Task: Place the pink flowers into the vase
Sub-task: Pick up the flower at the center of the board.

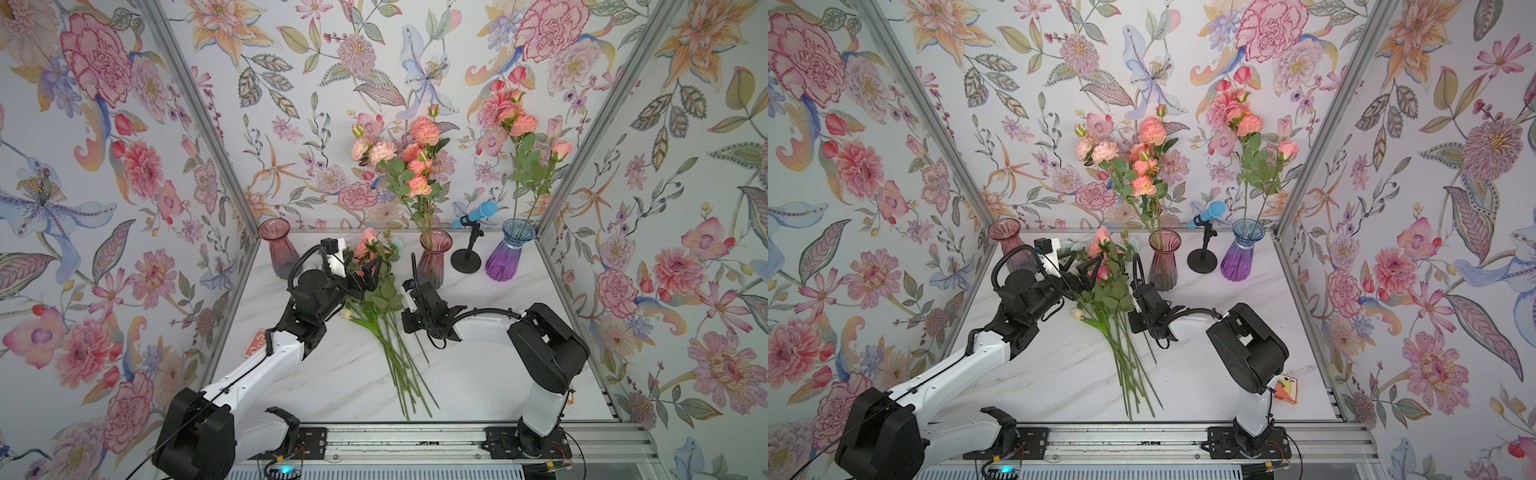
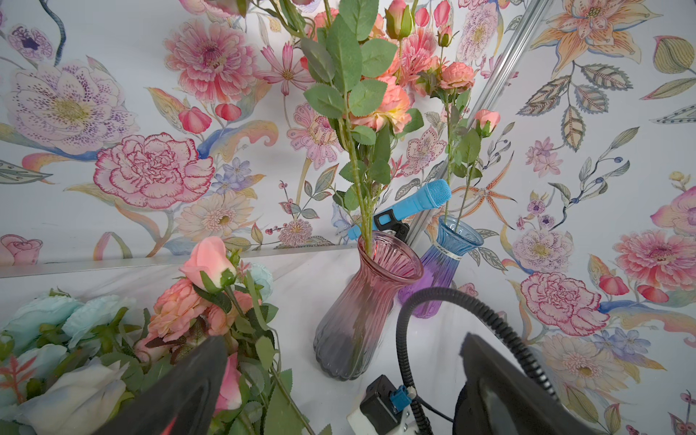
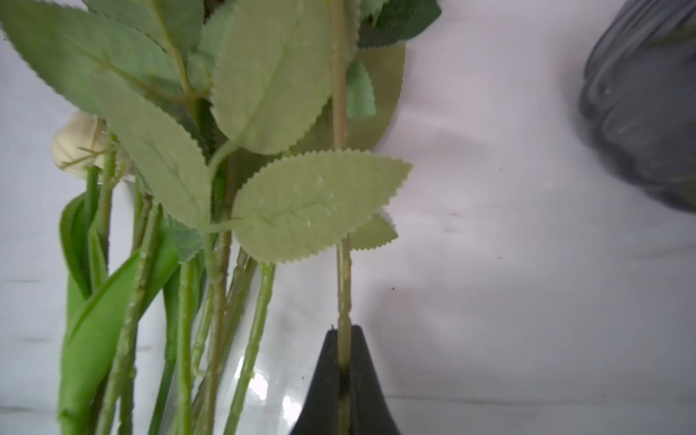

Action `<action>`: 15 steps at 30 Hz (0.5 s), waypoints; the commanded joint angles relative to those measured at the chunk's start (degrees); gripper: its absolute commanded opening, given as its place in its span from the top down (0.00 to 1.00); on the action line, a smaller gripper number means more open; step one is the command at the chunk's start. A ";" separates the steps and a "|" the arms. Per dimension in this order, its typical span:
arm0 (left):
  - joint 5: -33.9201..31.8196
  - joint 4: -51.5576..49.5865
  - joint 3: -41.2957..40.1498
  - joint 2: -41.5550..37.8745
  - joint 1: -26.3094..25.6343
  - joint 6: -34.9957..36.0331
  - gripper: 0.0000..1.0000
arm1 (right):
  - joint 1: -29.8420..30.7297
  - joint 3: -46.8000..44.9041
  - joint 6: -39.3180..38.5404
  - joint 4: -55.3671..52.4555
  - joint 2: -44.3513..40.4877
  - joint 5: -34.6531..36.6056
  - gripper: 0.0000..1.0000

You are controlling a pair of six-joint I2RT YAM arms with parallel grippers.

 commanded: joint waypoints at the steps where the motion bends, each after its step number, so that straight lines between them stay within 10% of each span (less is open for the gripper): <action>1: 0.96 2.56 -0.77 0.30 0.59 -2.40 0.00 | 0.51 3.35 -4.44 -2.57 -6.08 5.84 0.96; 15: 5.33 4.24 4.02 5.82 0.92 -6.28 0.00 | 3.39 3.82 -11.74 -2.25 -16.04 5.41 0.96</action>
